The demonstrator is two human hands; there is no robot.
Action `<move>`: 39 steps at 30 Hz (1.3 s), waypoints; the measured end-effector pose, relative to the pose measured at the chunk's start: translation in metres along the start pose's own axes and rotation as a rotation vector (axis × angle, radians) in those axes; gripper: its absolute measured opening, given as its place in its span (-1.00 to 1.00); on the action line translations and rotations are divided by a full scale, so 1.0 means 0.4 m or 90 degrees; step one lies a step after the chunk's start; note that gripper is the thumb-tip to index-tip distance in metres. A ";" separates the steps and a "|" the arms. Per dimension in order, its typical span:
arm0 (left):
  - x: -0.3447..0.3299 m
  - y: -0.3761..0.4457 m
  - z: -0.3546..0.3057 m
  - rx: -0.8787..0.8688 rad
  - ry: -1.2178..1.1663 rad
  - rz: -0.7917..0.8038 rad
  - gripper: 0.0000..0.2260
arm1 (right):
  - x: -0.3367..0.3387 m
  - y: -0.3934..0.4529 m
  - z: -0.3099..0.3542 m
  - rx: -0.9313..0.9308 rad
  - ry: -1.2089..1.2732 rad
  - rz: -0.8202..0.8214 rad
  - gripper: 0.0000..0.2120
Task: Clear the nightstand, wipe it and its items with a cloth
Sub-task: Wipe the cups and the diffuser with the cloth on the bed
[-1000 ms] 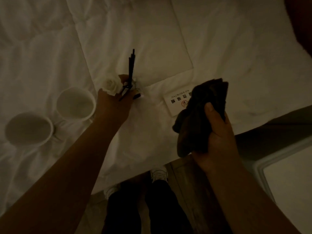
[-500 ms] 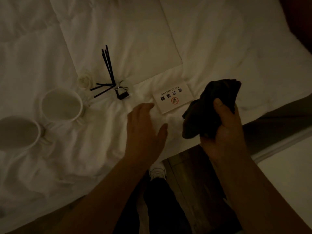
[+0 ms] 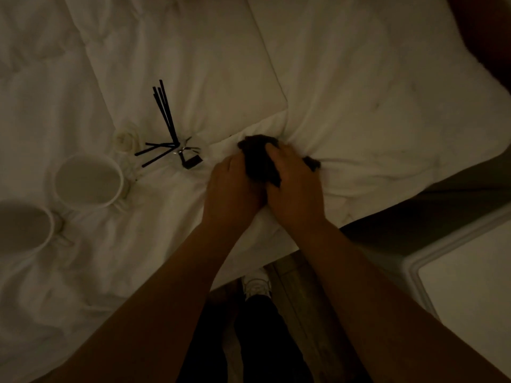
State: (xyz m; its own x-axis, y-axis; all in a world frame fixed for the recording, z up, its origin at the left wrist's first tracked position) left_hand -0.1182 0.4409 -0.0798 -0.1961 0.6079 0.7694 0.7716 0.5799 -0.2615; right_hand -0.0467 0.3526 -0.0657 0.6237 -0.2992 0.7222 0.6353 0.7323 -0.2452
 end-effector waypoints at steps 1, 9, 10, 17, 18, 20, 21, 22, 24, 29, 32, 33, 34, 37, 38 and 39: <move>0.004 -0.003 -0.001 -0.009 0.013 -0.019 -0.74 | -0.010 -0.010 0.016 0.038 0.009 0.010 -0.53; 0.035 -0.054 0.003 0.045 -0.039 -0.011 -0.42 | 0.081 0.034 -0.038 0.061 -0.082 0.027 -0.55; 0.047 -0.063 0.002 0.062 -0.067 -0.021 -0.46 | 0.098 0.044 -0.046 0.031 -0.052 0.012 -0.56; 0.039 -0.119 -0.018 0.459 -0.779 0.261 -0.73 | 0.137 -0.035 0.027 -0.083 0.372 -0.149 -0.60; 0.039 -0.124 -0.040 0.445 -0.801 0.319 -0.69 | 0.129 -0.058 0.051 -0.069 0.372 -0.148 -0.58; 0.053 -0.130 -0.072 0.415 -0.844 0.377 -0.67 | 0.118 -0.098 0.095 -0.010 0.312 -0.149 -0.57; 0.059 -0.129 -0.078 0.415 -0.868 0.385 -0.67 | 0.112 -0.117 0.108 0.020 0.292 -0.149 -0.56; 0.065 -0.127 -0.076 0.413 -0.886 0.383 -0.65 | 0.107 -0.134 0.116 0.038 0.289 -0.145 -0.55; 0.075 -0.131 -0.080 0.392 -0.920 0.389 -0.58 | 0.101 -0.163 0.128 0.065 0.277 -0.141 -0.55; 0.089 -0.156 -0.117 0.321 -1.013 0.389 -0.60 | 0.118 -0.169 0.161 0.157 0.164 -0.144 -0.58; 0.076 -0.174 -0.123 0.272 -0.858 0.407 -0.48 | 0.167 -0.113 0.143 0.074 0.117 -0.207 -0.62; 0.072 -0.185 -0.127 0.248 -0.824 0.428 -0.46 | 0.189 -0.093 0.131 0.017 0.149 -0.237 -0.65; 0.067 -0.193 -0.131 0.229 -0.809 0.448 -0.48 | 0.207 -0.072 0.120 -0.032 0.200 -0.255 -0.68; 0.070 -0.196 -0.124 0.190 -0.807 0.419 -0.66 | 0.221 -0.038 0.108 -0.086 0.317 -0.222 -0.74; 0.078 -0.187 -0.116 0.194 -0.815 0.379 -0.73 | 0.218 -0.040 0.110 -0.082 0.325 -0.209 -0.74; 0.085 -0.176 -0.107 0.195 -0.817 0.343 -0.78 | 0.213 -0.044 0.110 -0.080 0.334 -0.205 -0.74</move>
State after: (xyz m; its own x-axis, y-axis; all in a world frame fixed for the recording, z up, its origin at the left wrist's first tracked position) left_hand -0.1532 0.3975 -0.0102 -0.4563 0.7544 -0.4719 0.8001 0.1157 -0.5886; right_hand -0.0248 0.3410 0.0286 0.5128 -0.7765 0.3662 0.8571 0.4878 -0.1658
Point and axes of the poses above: each hand's wrist, its own y-axis towards the middle knuckle, its own x-axis out of the back of the hand, z = x × y, the point moved 5 cm from there along y, towards the middle knuckle, and after that the axes turned 5 degrees about z, right-handed, at the moved point
